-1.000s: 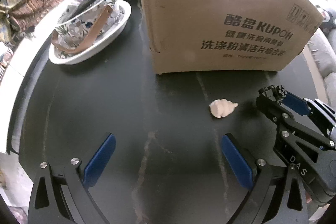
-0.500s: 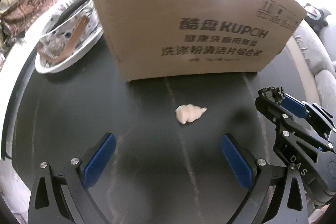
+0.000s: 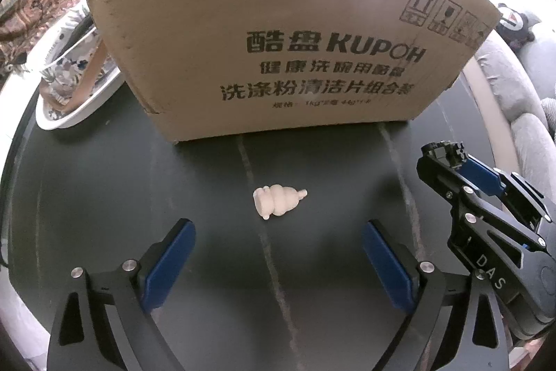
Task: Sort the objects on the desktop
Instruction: 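Move the open left tool onto the cream figurine while the right tool holds the tank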
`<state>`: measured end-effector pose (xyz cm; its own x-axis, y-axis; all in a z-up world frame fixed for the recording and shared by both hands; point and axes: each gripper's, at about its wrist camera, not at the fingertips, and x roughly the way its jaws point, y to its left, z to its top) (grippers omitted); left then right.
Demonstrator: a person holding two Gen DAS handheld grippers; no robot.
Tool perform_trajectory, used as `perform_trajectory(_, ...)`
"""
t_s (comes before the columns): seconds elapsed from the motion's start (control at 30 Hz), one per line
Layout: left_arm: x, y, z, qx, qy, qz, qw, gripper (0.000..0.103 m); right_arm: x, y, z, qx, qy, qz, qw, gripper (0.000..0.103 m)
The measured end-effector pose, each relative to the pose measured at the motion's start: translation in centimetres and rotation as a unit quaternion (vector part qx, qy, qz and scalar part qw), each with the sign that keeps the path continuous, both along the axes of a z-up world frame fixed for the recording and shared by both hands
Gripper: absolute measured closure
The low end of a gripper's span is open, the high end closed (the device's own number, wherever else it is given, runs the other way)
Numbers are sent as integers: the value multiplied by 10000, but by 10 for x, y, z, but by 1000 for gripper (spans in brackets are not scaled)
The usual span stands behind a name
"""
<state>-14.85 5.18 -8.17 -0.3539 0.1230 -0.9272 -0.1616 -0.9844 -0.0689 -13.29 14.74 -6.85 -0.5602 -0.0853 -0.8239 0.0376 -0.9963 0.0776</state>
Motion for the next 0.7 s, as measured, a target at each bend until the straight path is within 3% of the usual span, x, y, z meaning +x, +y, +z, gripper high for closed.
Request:
perform_trajectory(0.23, 11, -3, 15, -96, 115, 295, 9995, 9, -7, 11, -10, -36, 45, -4, 10000, 66)
perform_trajectory(0.7, 7, -15, 9, -124, 150, 160, 9997, 9, -20, 24, -25, -54, 38, -10, 10000, 66)
